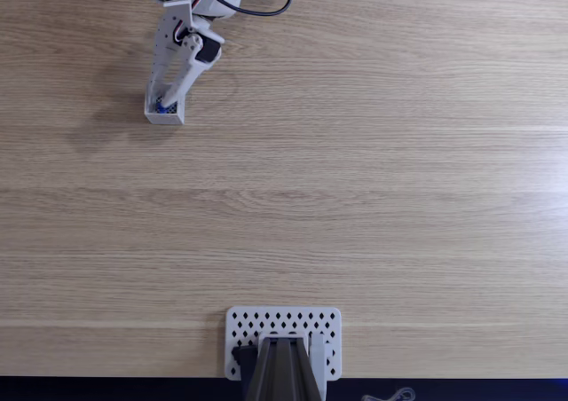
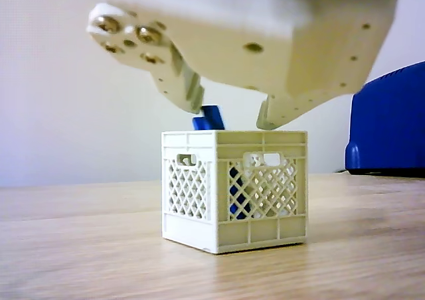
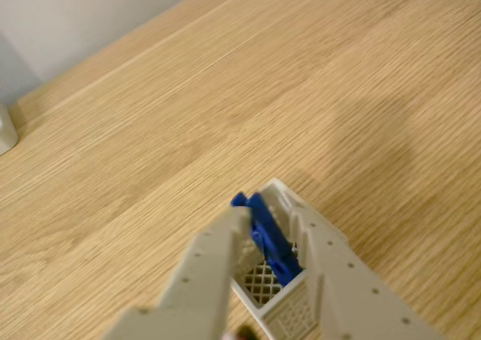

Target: Grasp a peg and put it in the crate.

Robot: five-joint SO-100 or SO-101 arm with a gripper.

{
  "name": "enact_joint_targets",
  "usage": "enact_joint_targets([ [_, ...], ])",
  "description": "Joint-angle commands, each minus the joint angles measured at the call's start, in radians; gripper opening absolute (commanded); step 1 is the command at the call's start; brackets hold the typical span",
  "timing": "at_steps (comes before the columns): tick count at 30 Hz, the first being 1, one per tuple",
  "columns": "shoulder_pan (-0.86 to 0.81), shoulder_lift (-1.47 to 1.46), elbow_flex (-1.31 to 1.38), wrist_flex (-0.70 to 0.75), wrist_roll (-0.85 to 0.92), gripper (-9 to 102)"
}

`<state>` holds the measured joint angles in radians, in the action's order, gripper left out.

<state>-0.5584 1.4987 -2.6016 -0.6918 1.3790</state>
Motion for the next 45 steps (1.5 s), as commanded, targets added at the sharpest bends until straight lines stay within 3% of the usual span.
enact_joint_targets([
  [1,-0.008,0.089,0.043,-0.015,-0.011,-1],
  [6,0.006,0.302,-0.081,-0.009,-0.067,-1],
  [12,0.089,0.687,-0.261,0.13,-0.351,-1],
  [20,0.245,1.167,-0.42,0.479,-0.709,-1],
  [33,0.511,1.753,-0.457,1.299,-1.227,-1],
  [39,0.535,1.822,-0.457,1.483,-1.459,-1],
  [45,0.537,1.829,-0.457,1.525,-1.491,-1],
])
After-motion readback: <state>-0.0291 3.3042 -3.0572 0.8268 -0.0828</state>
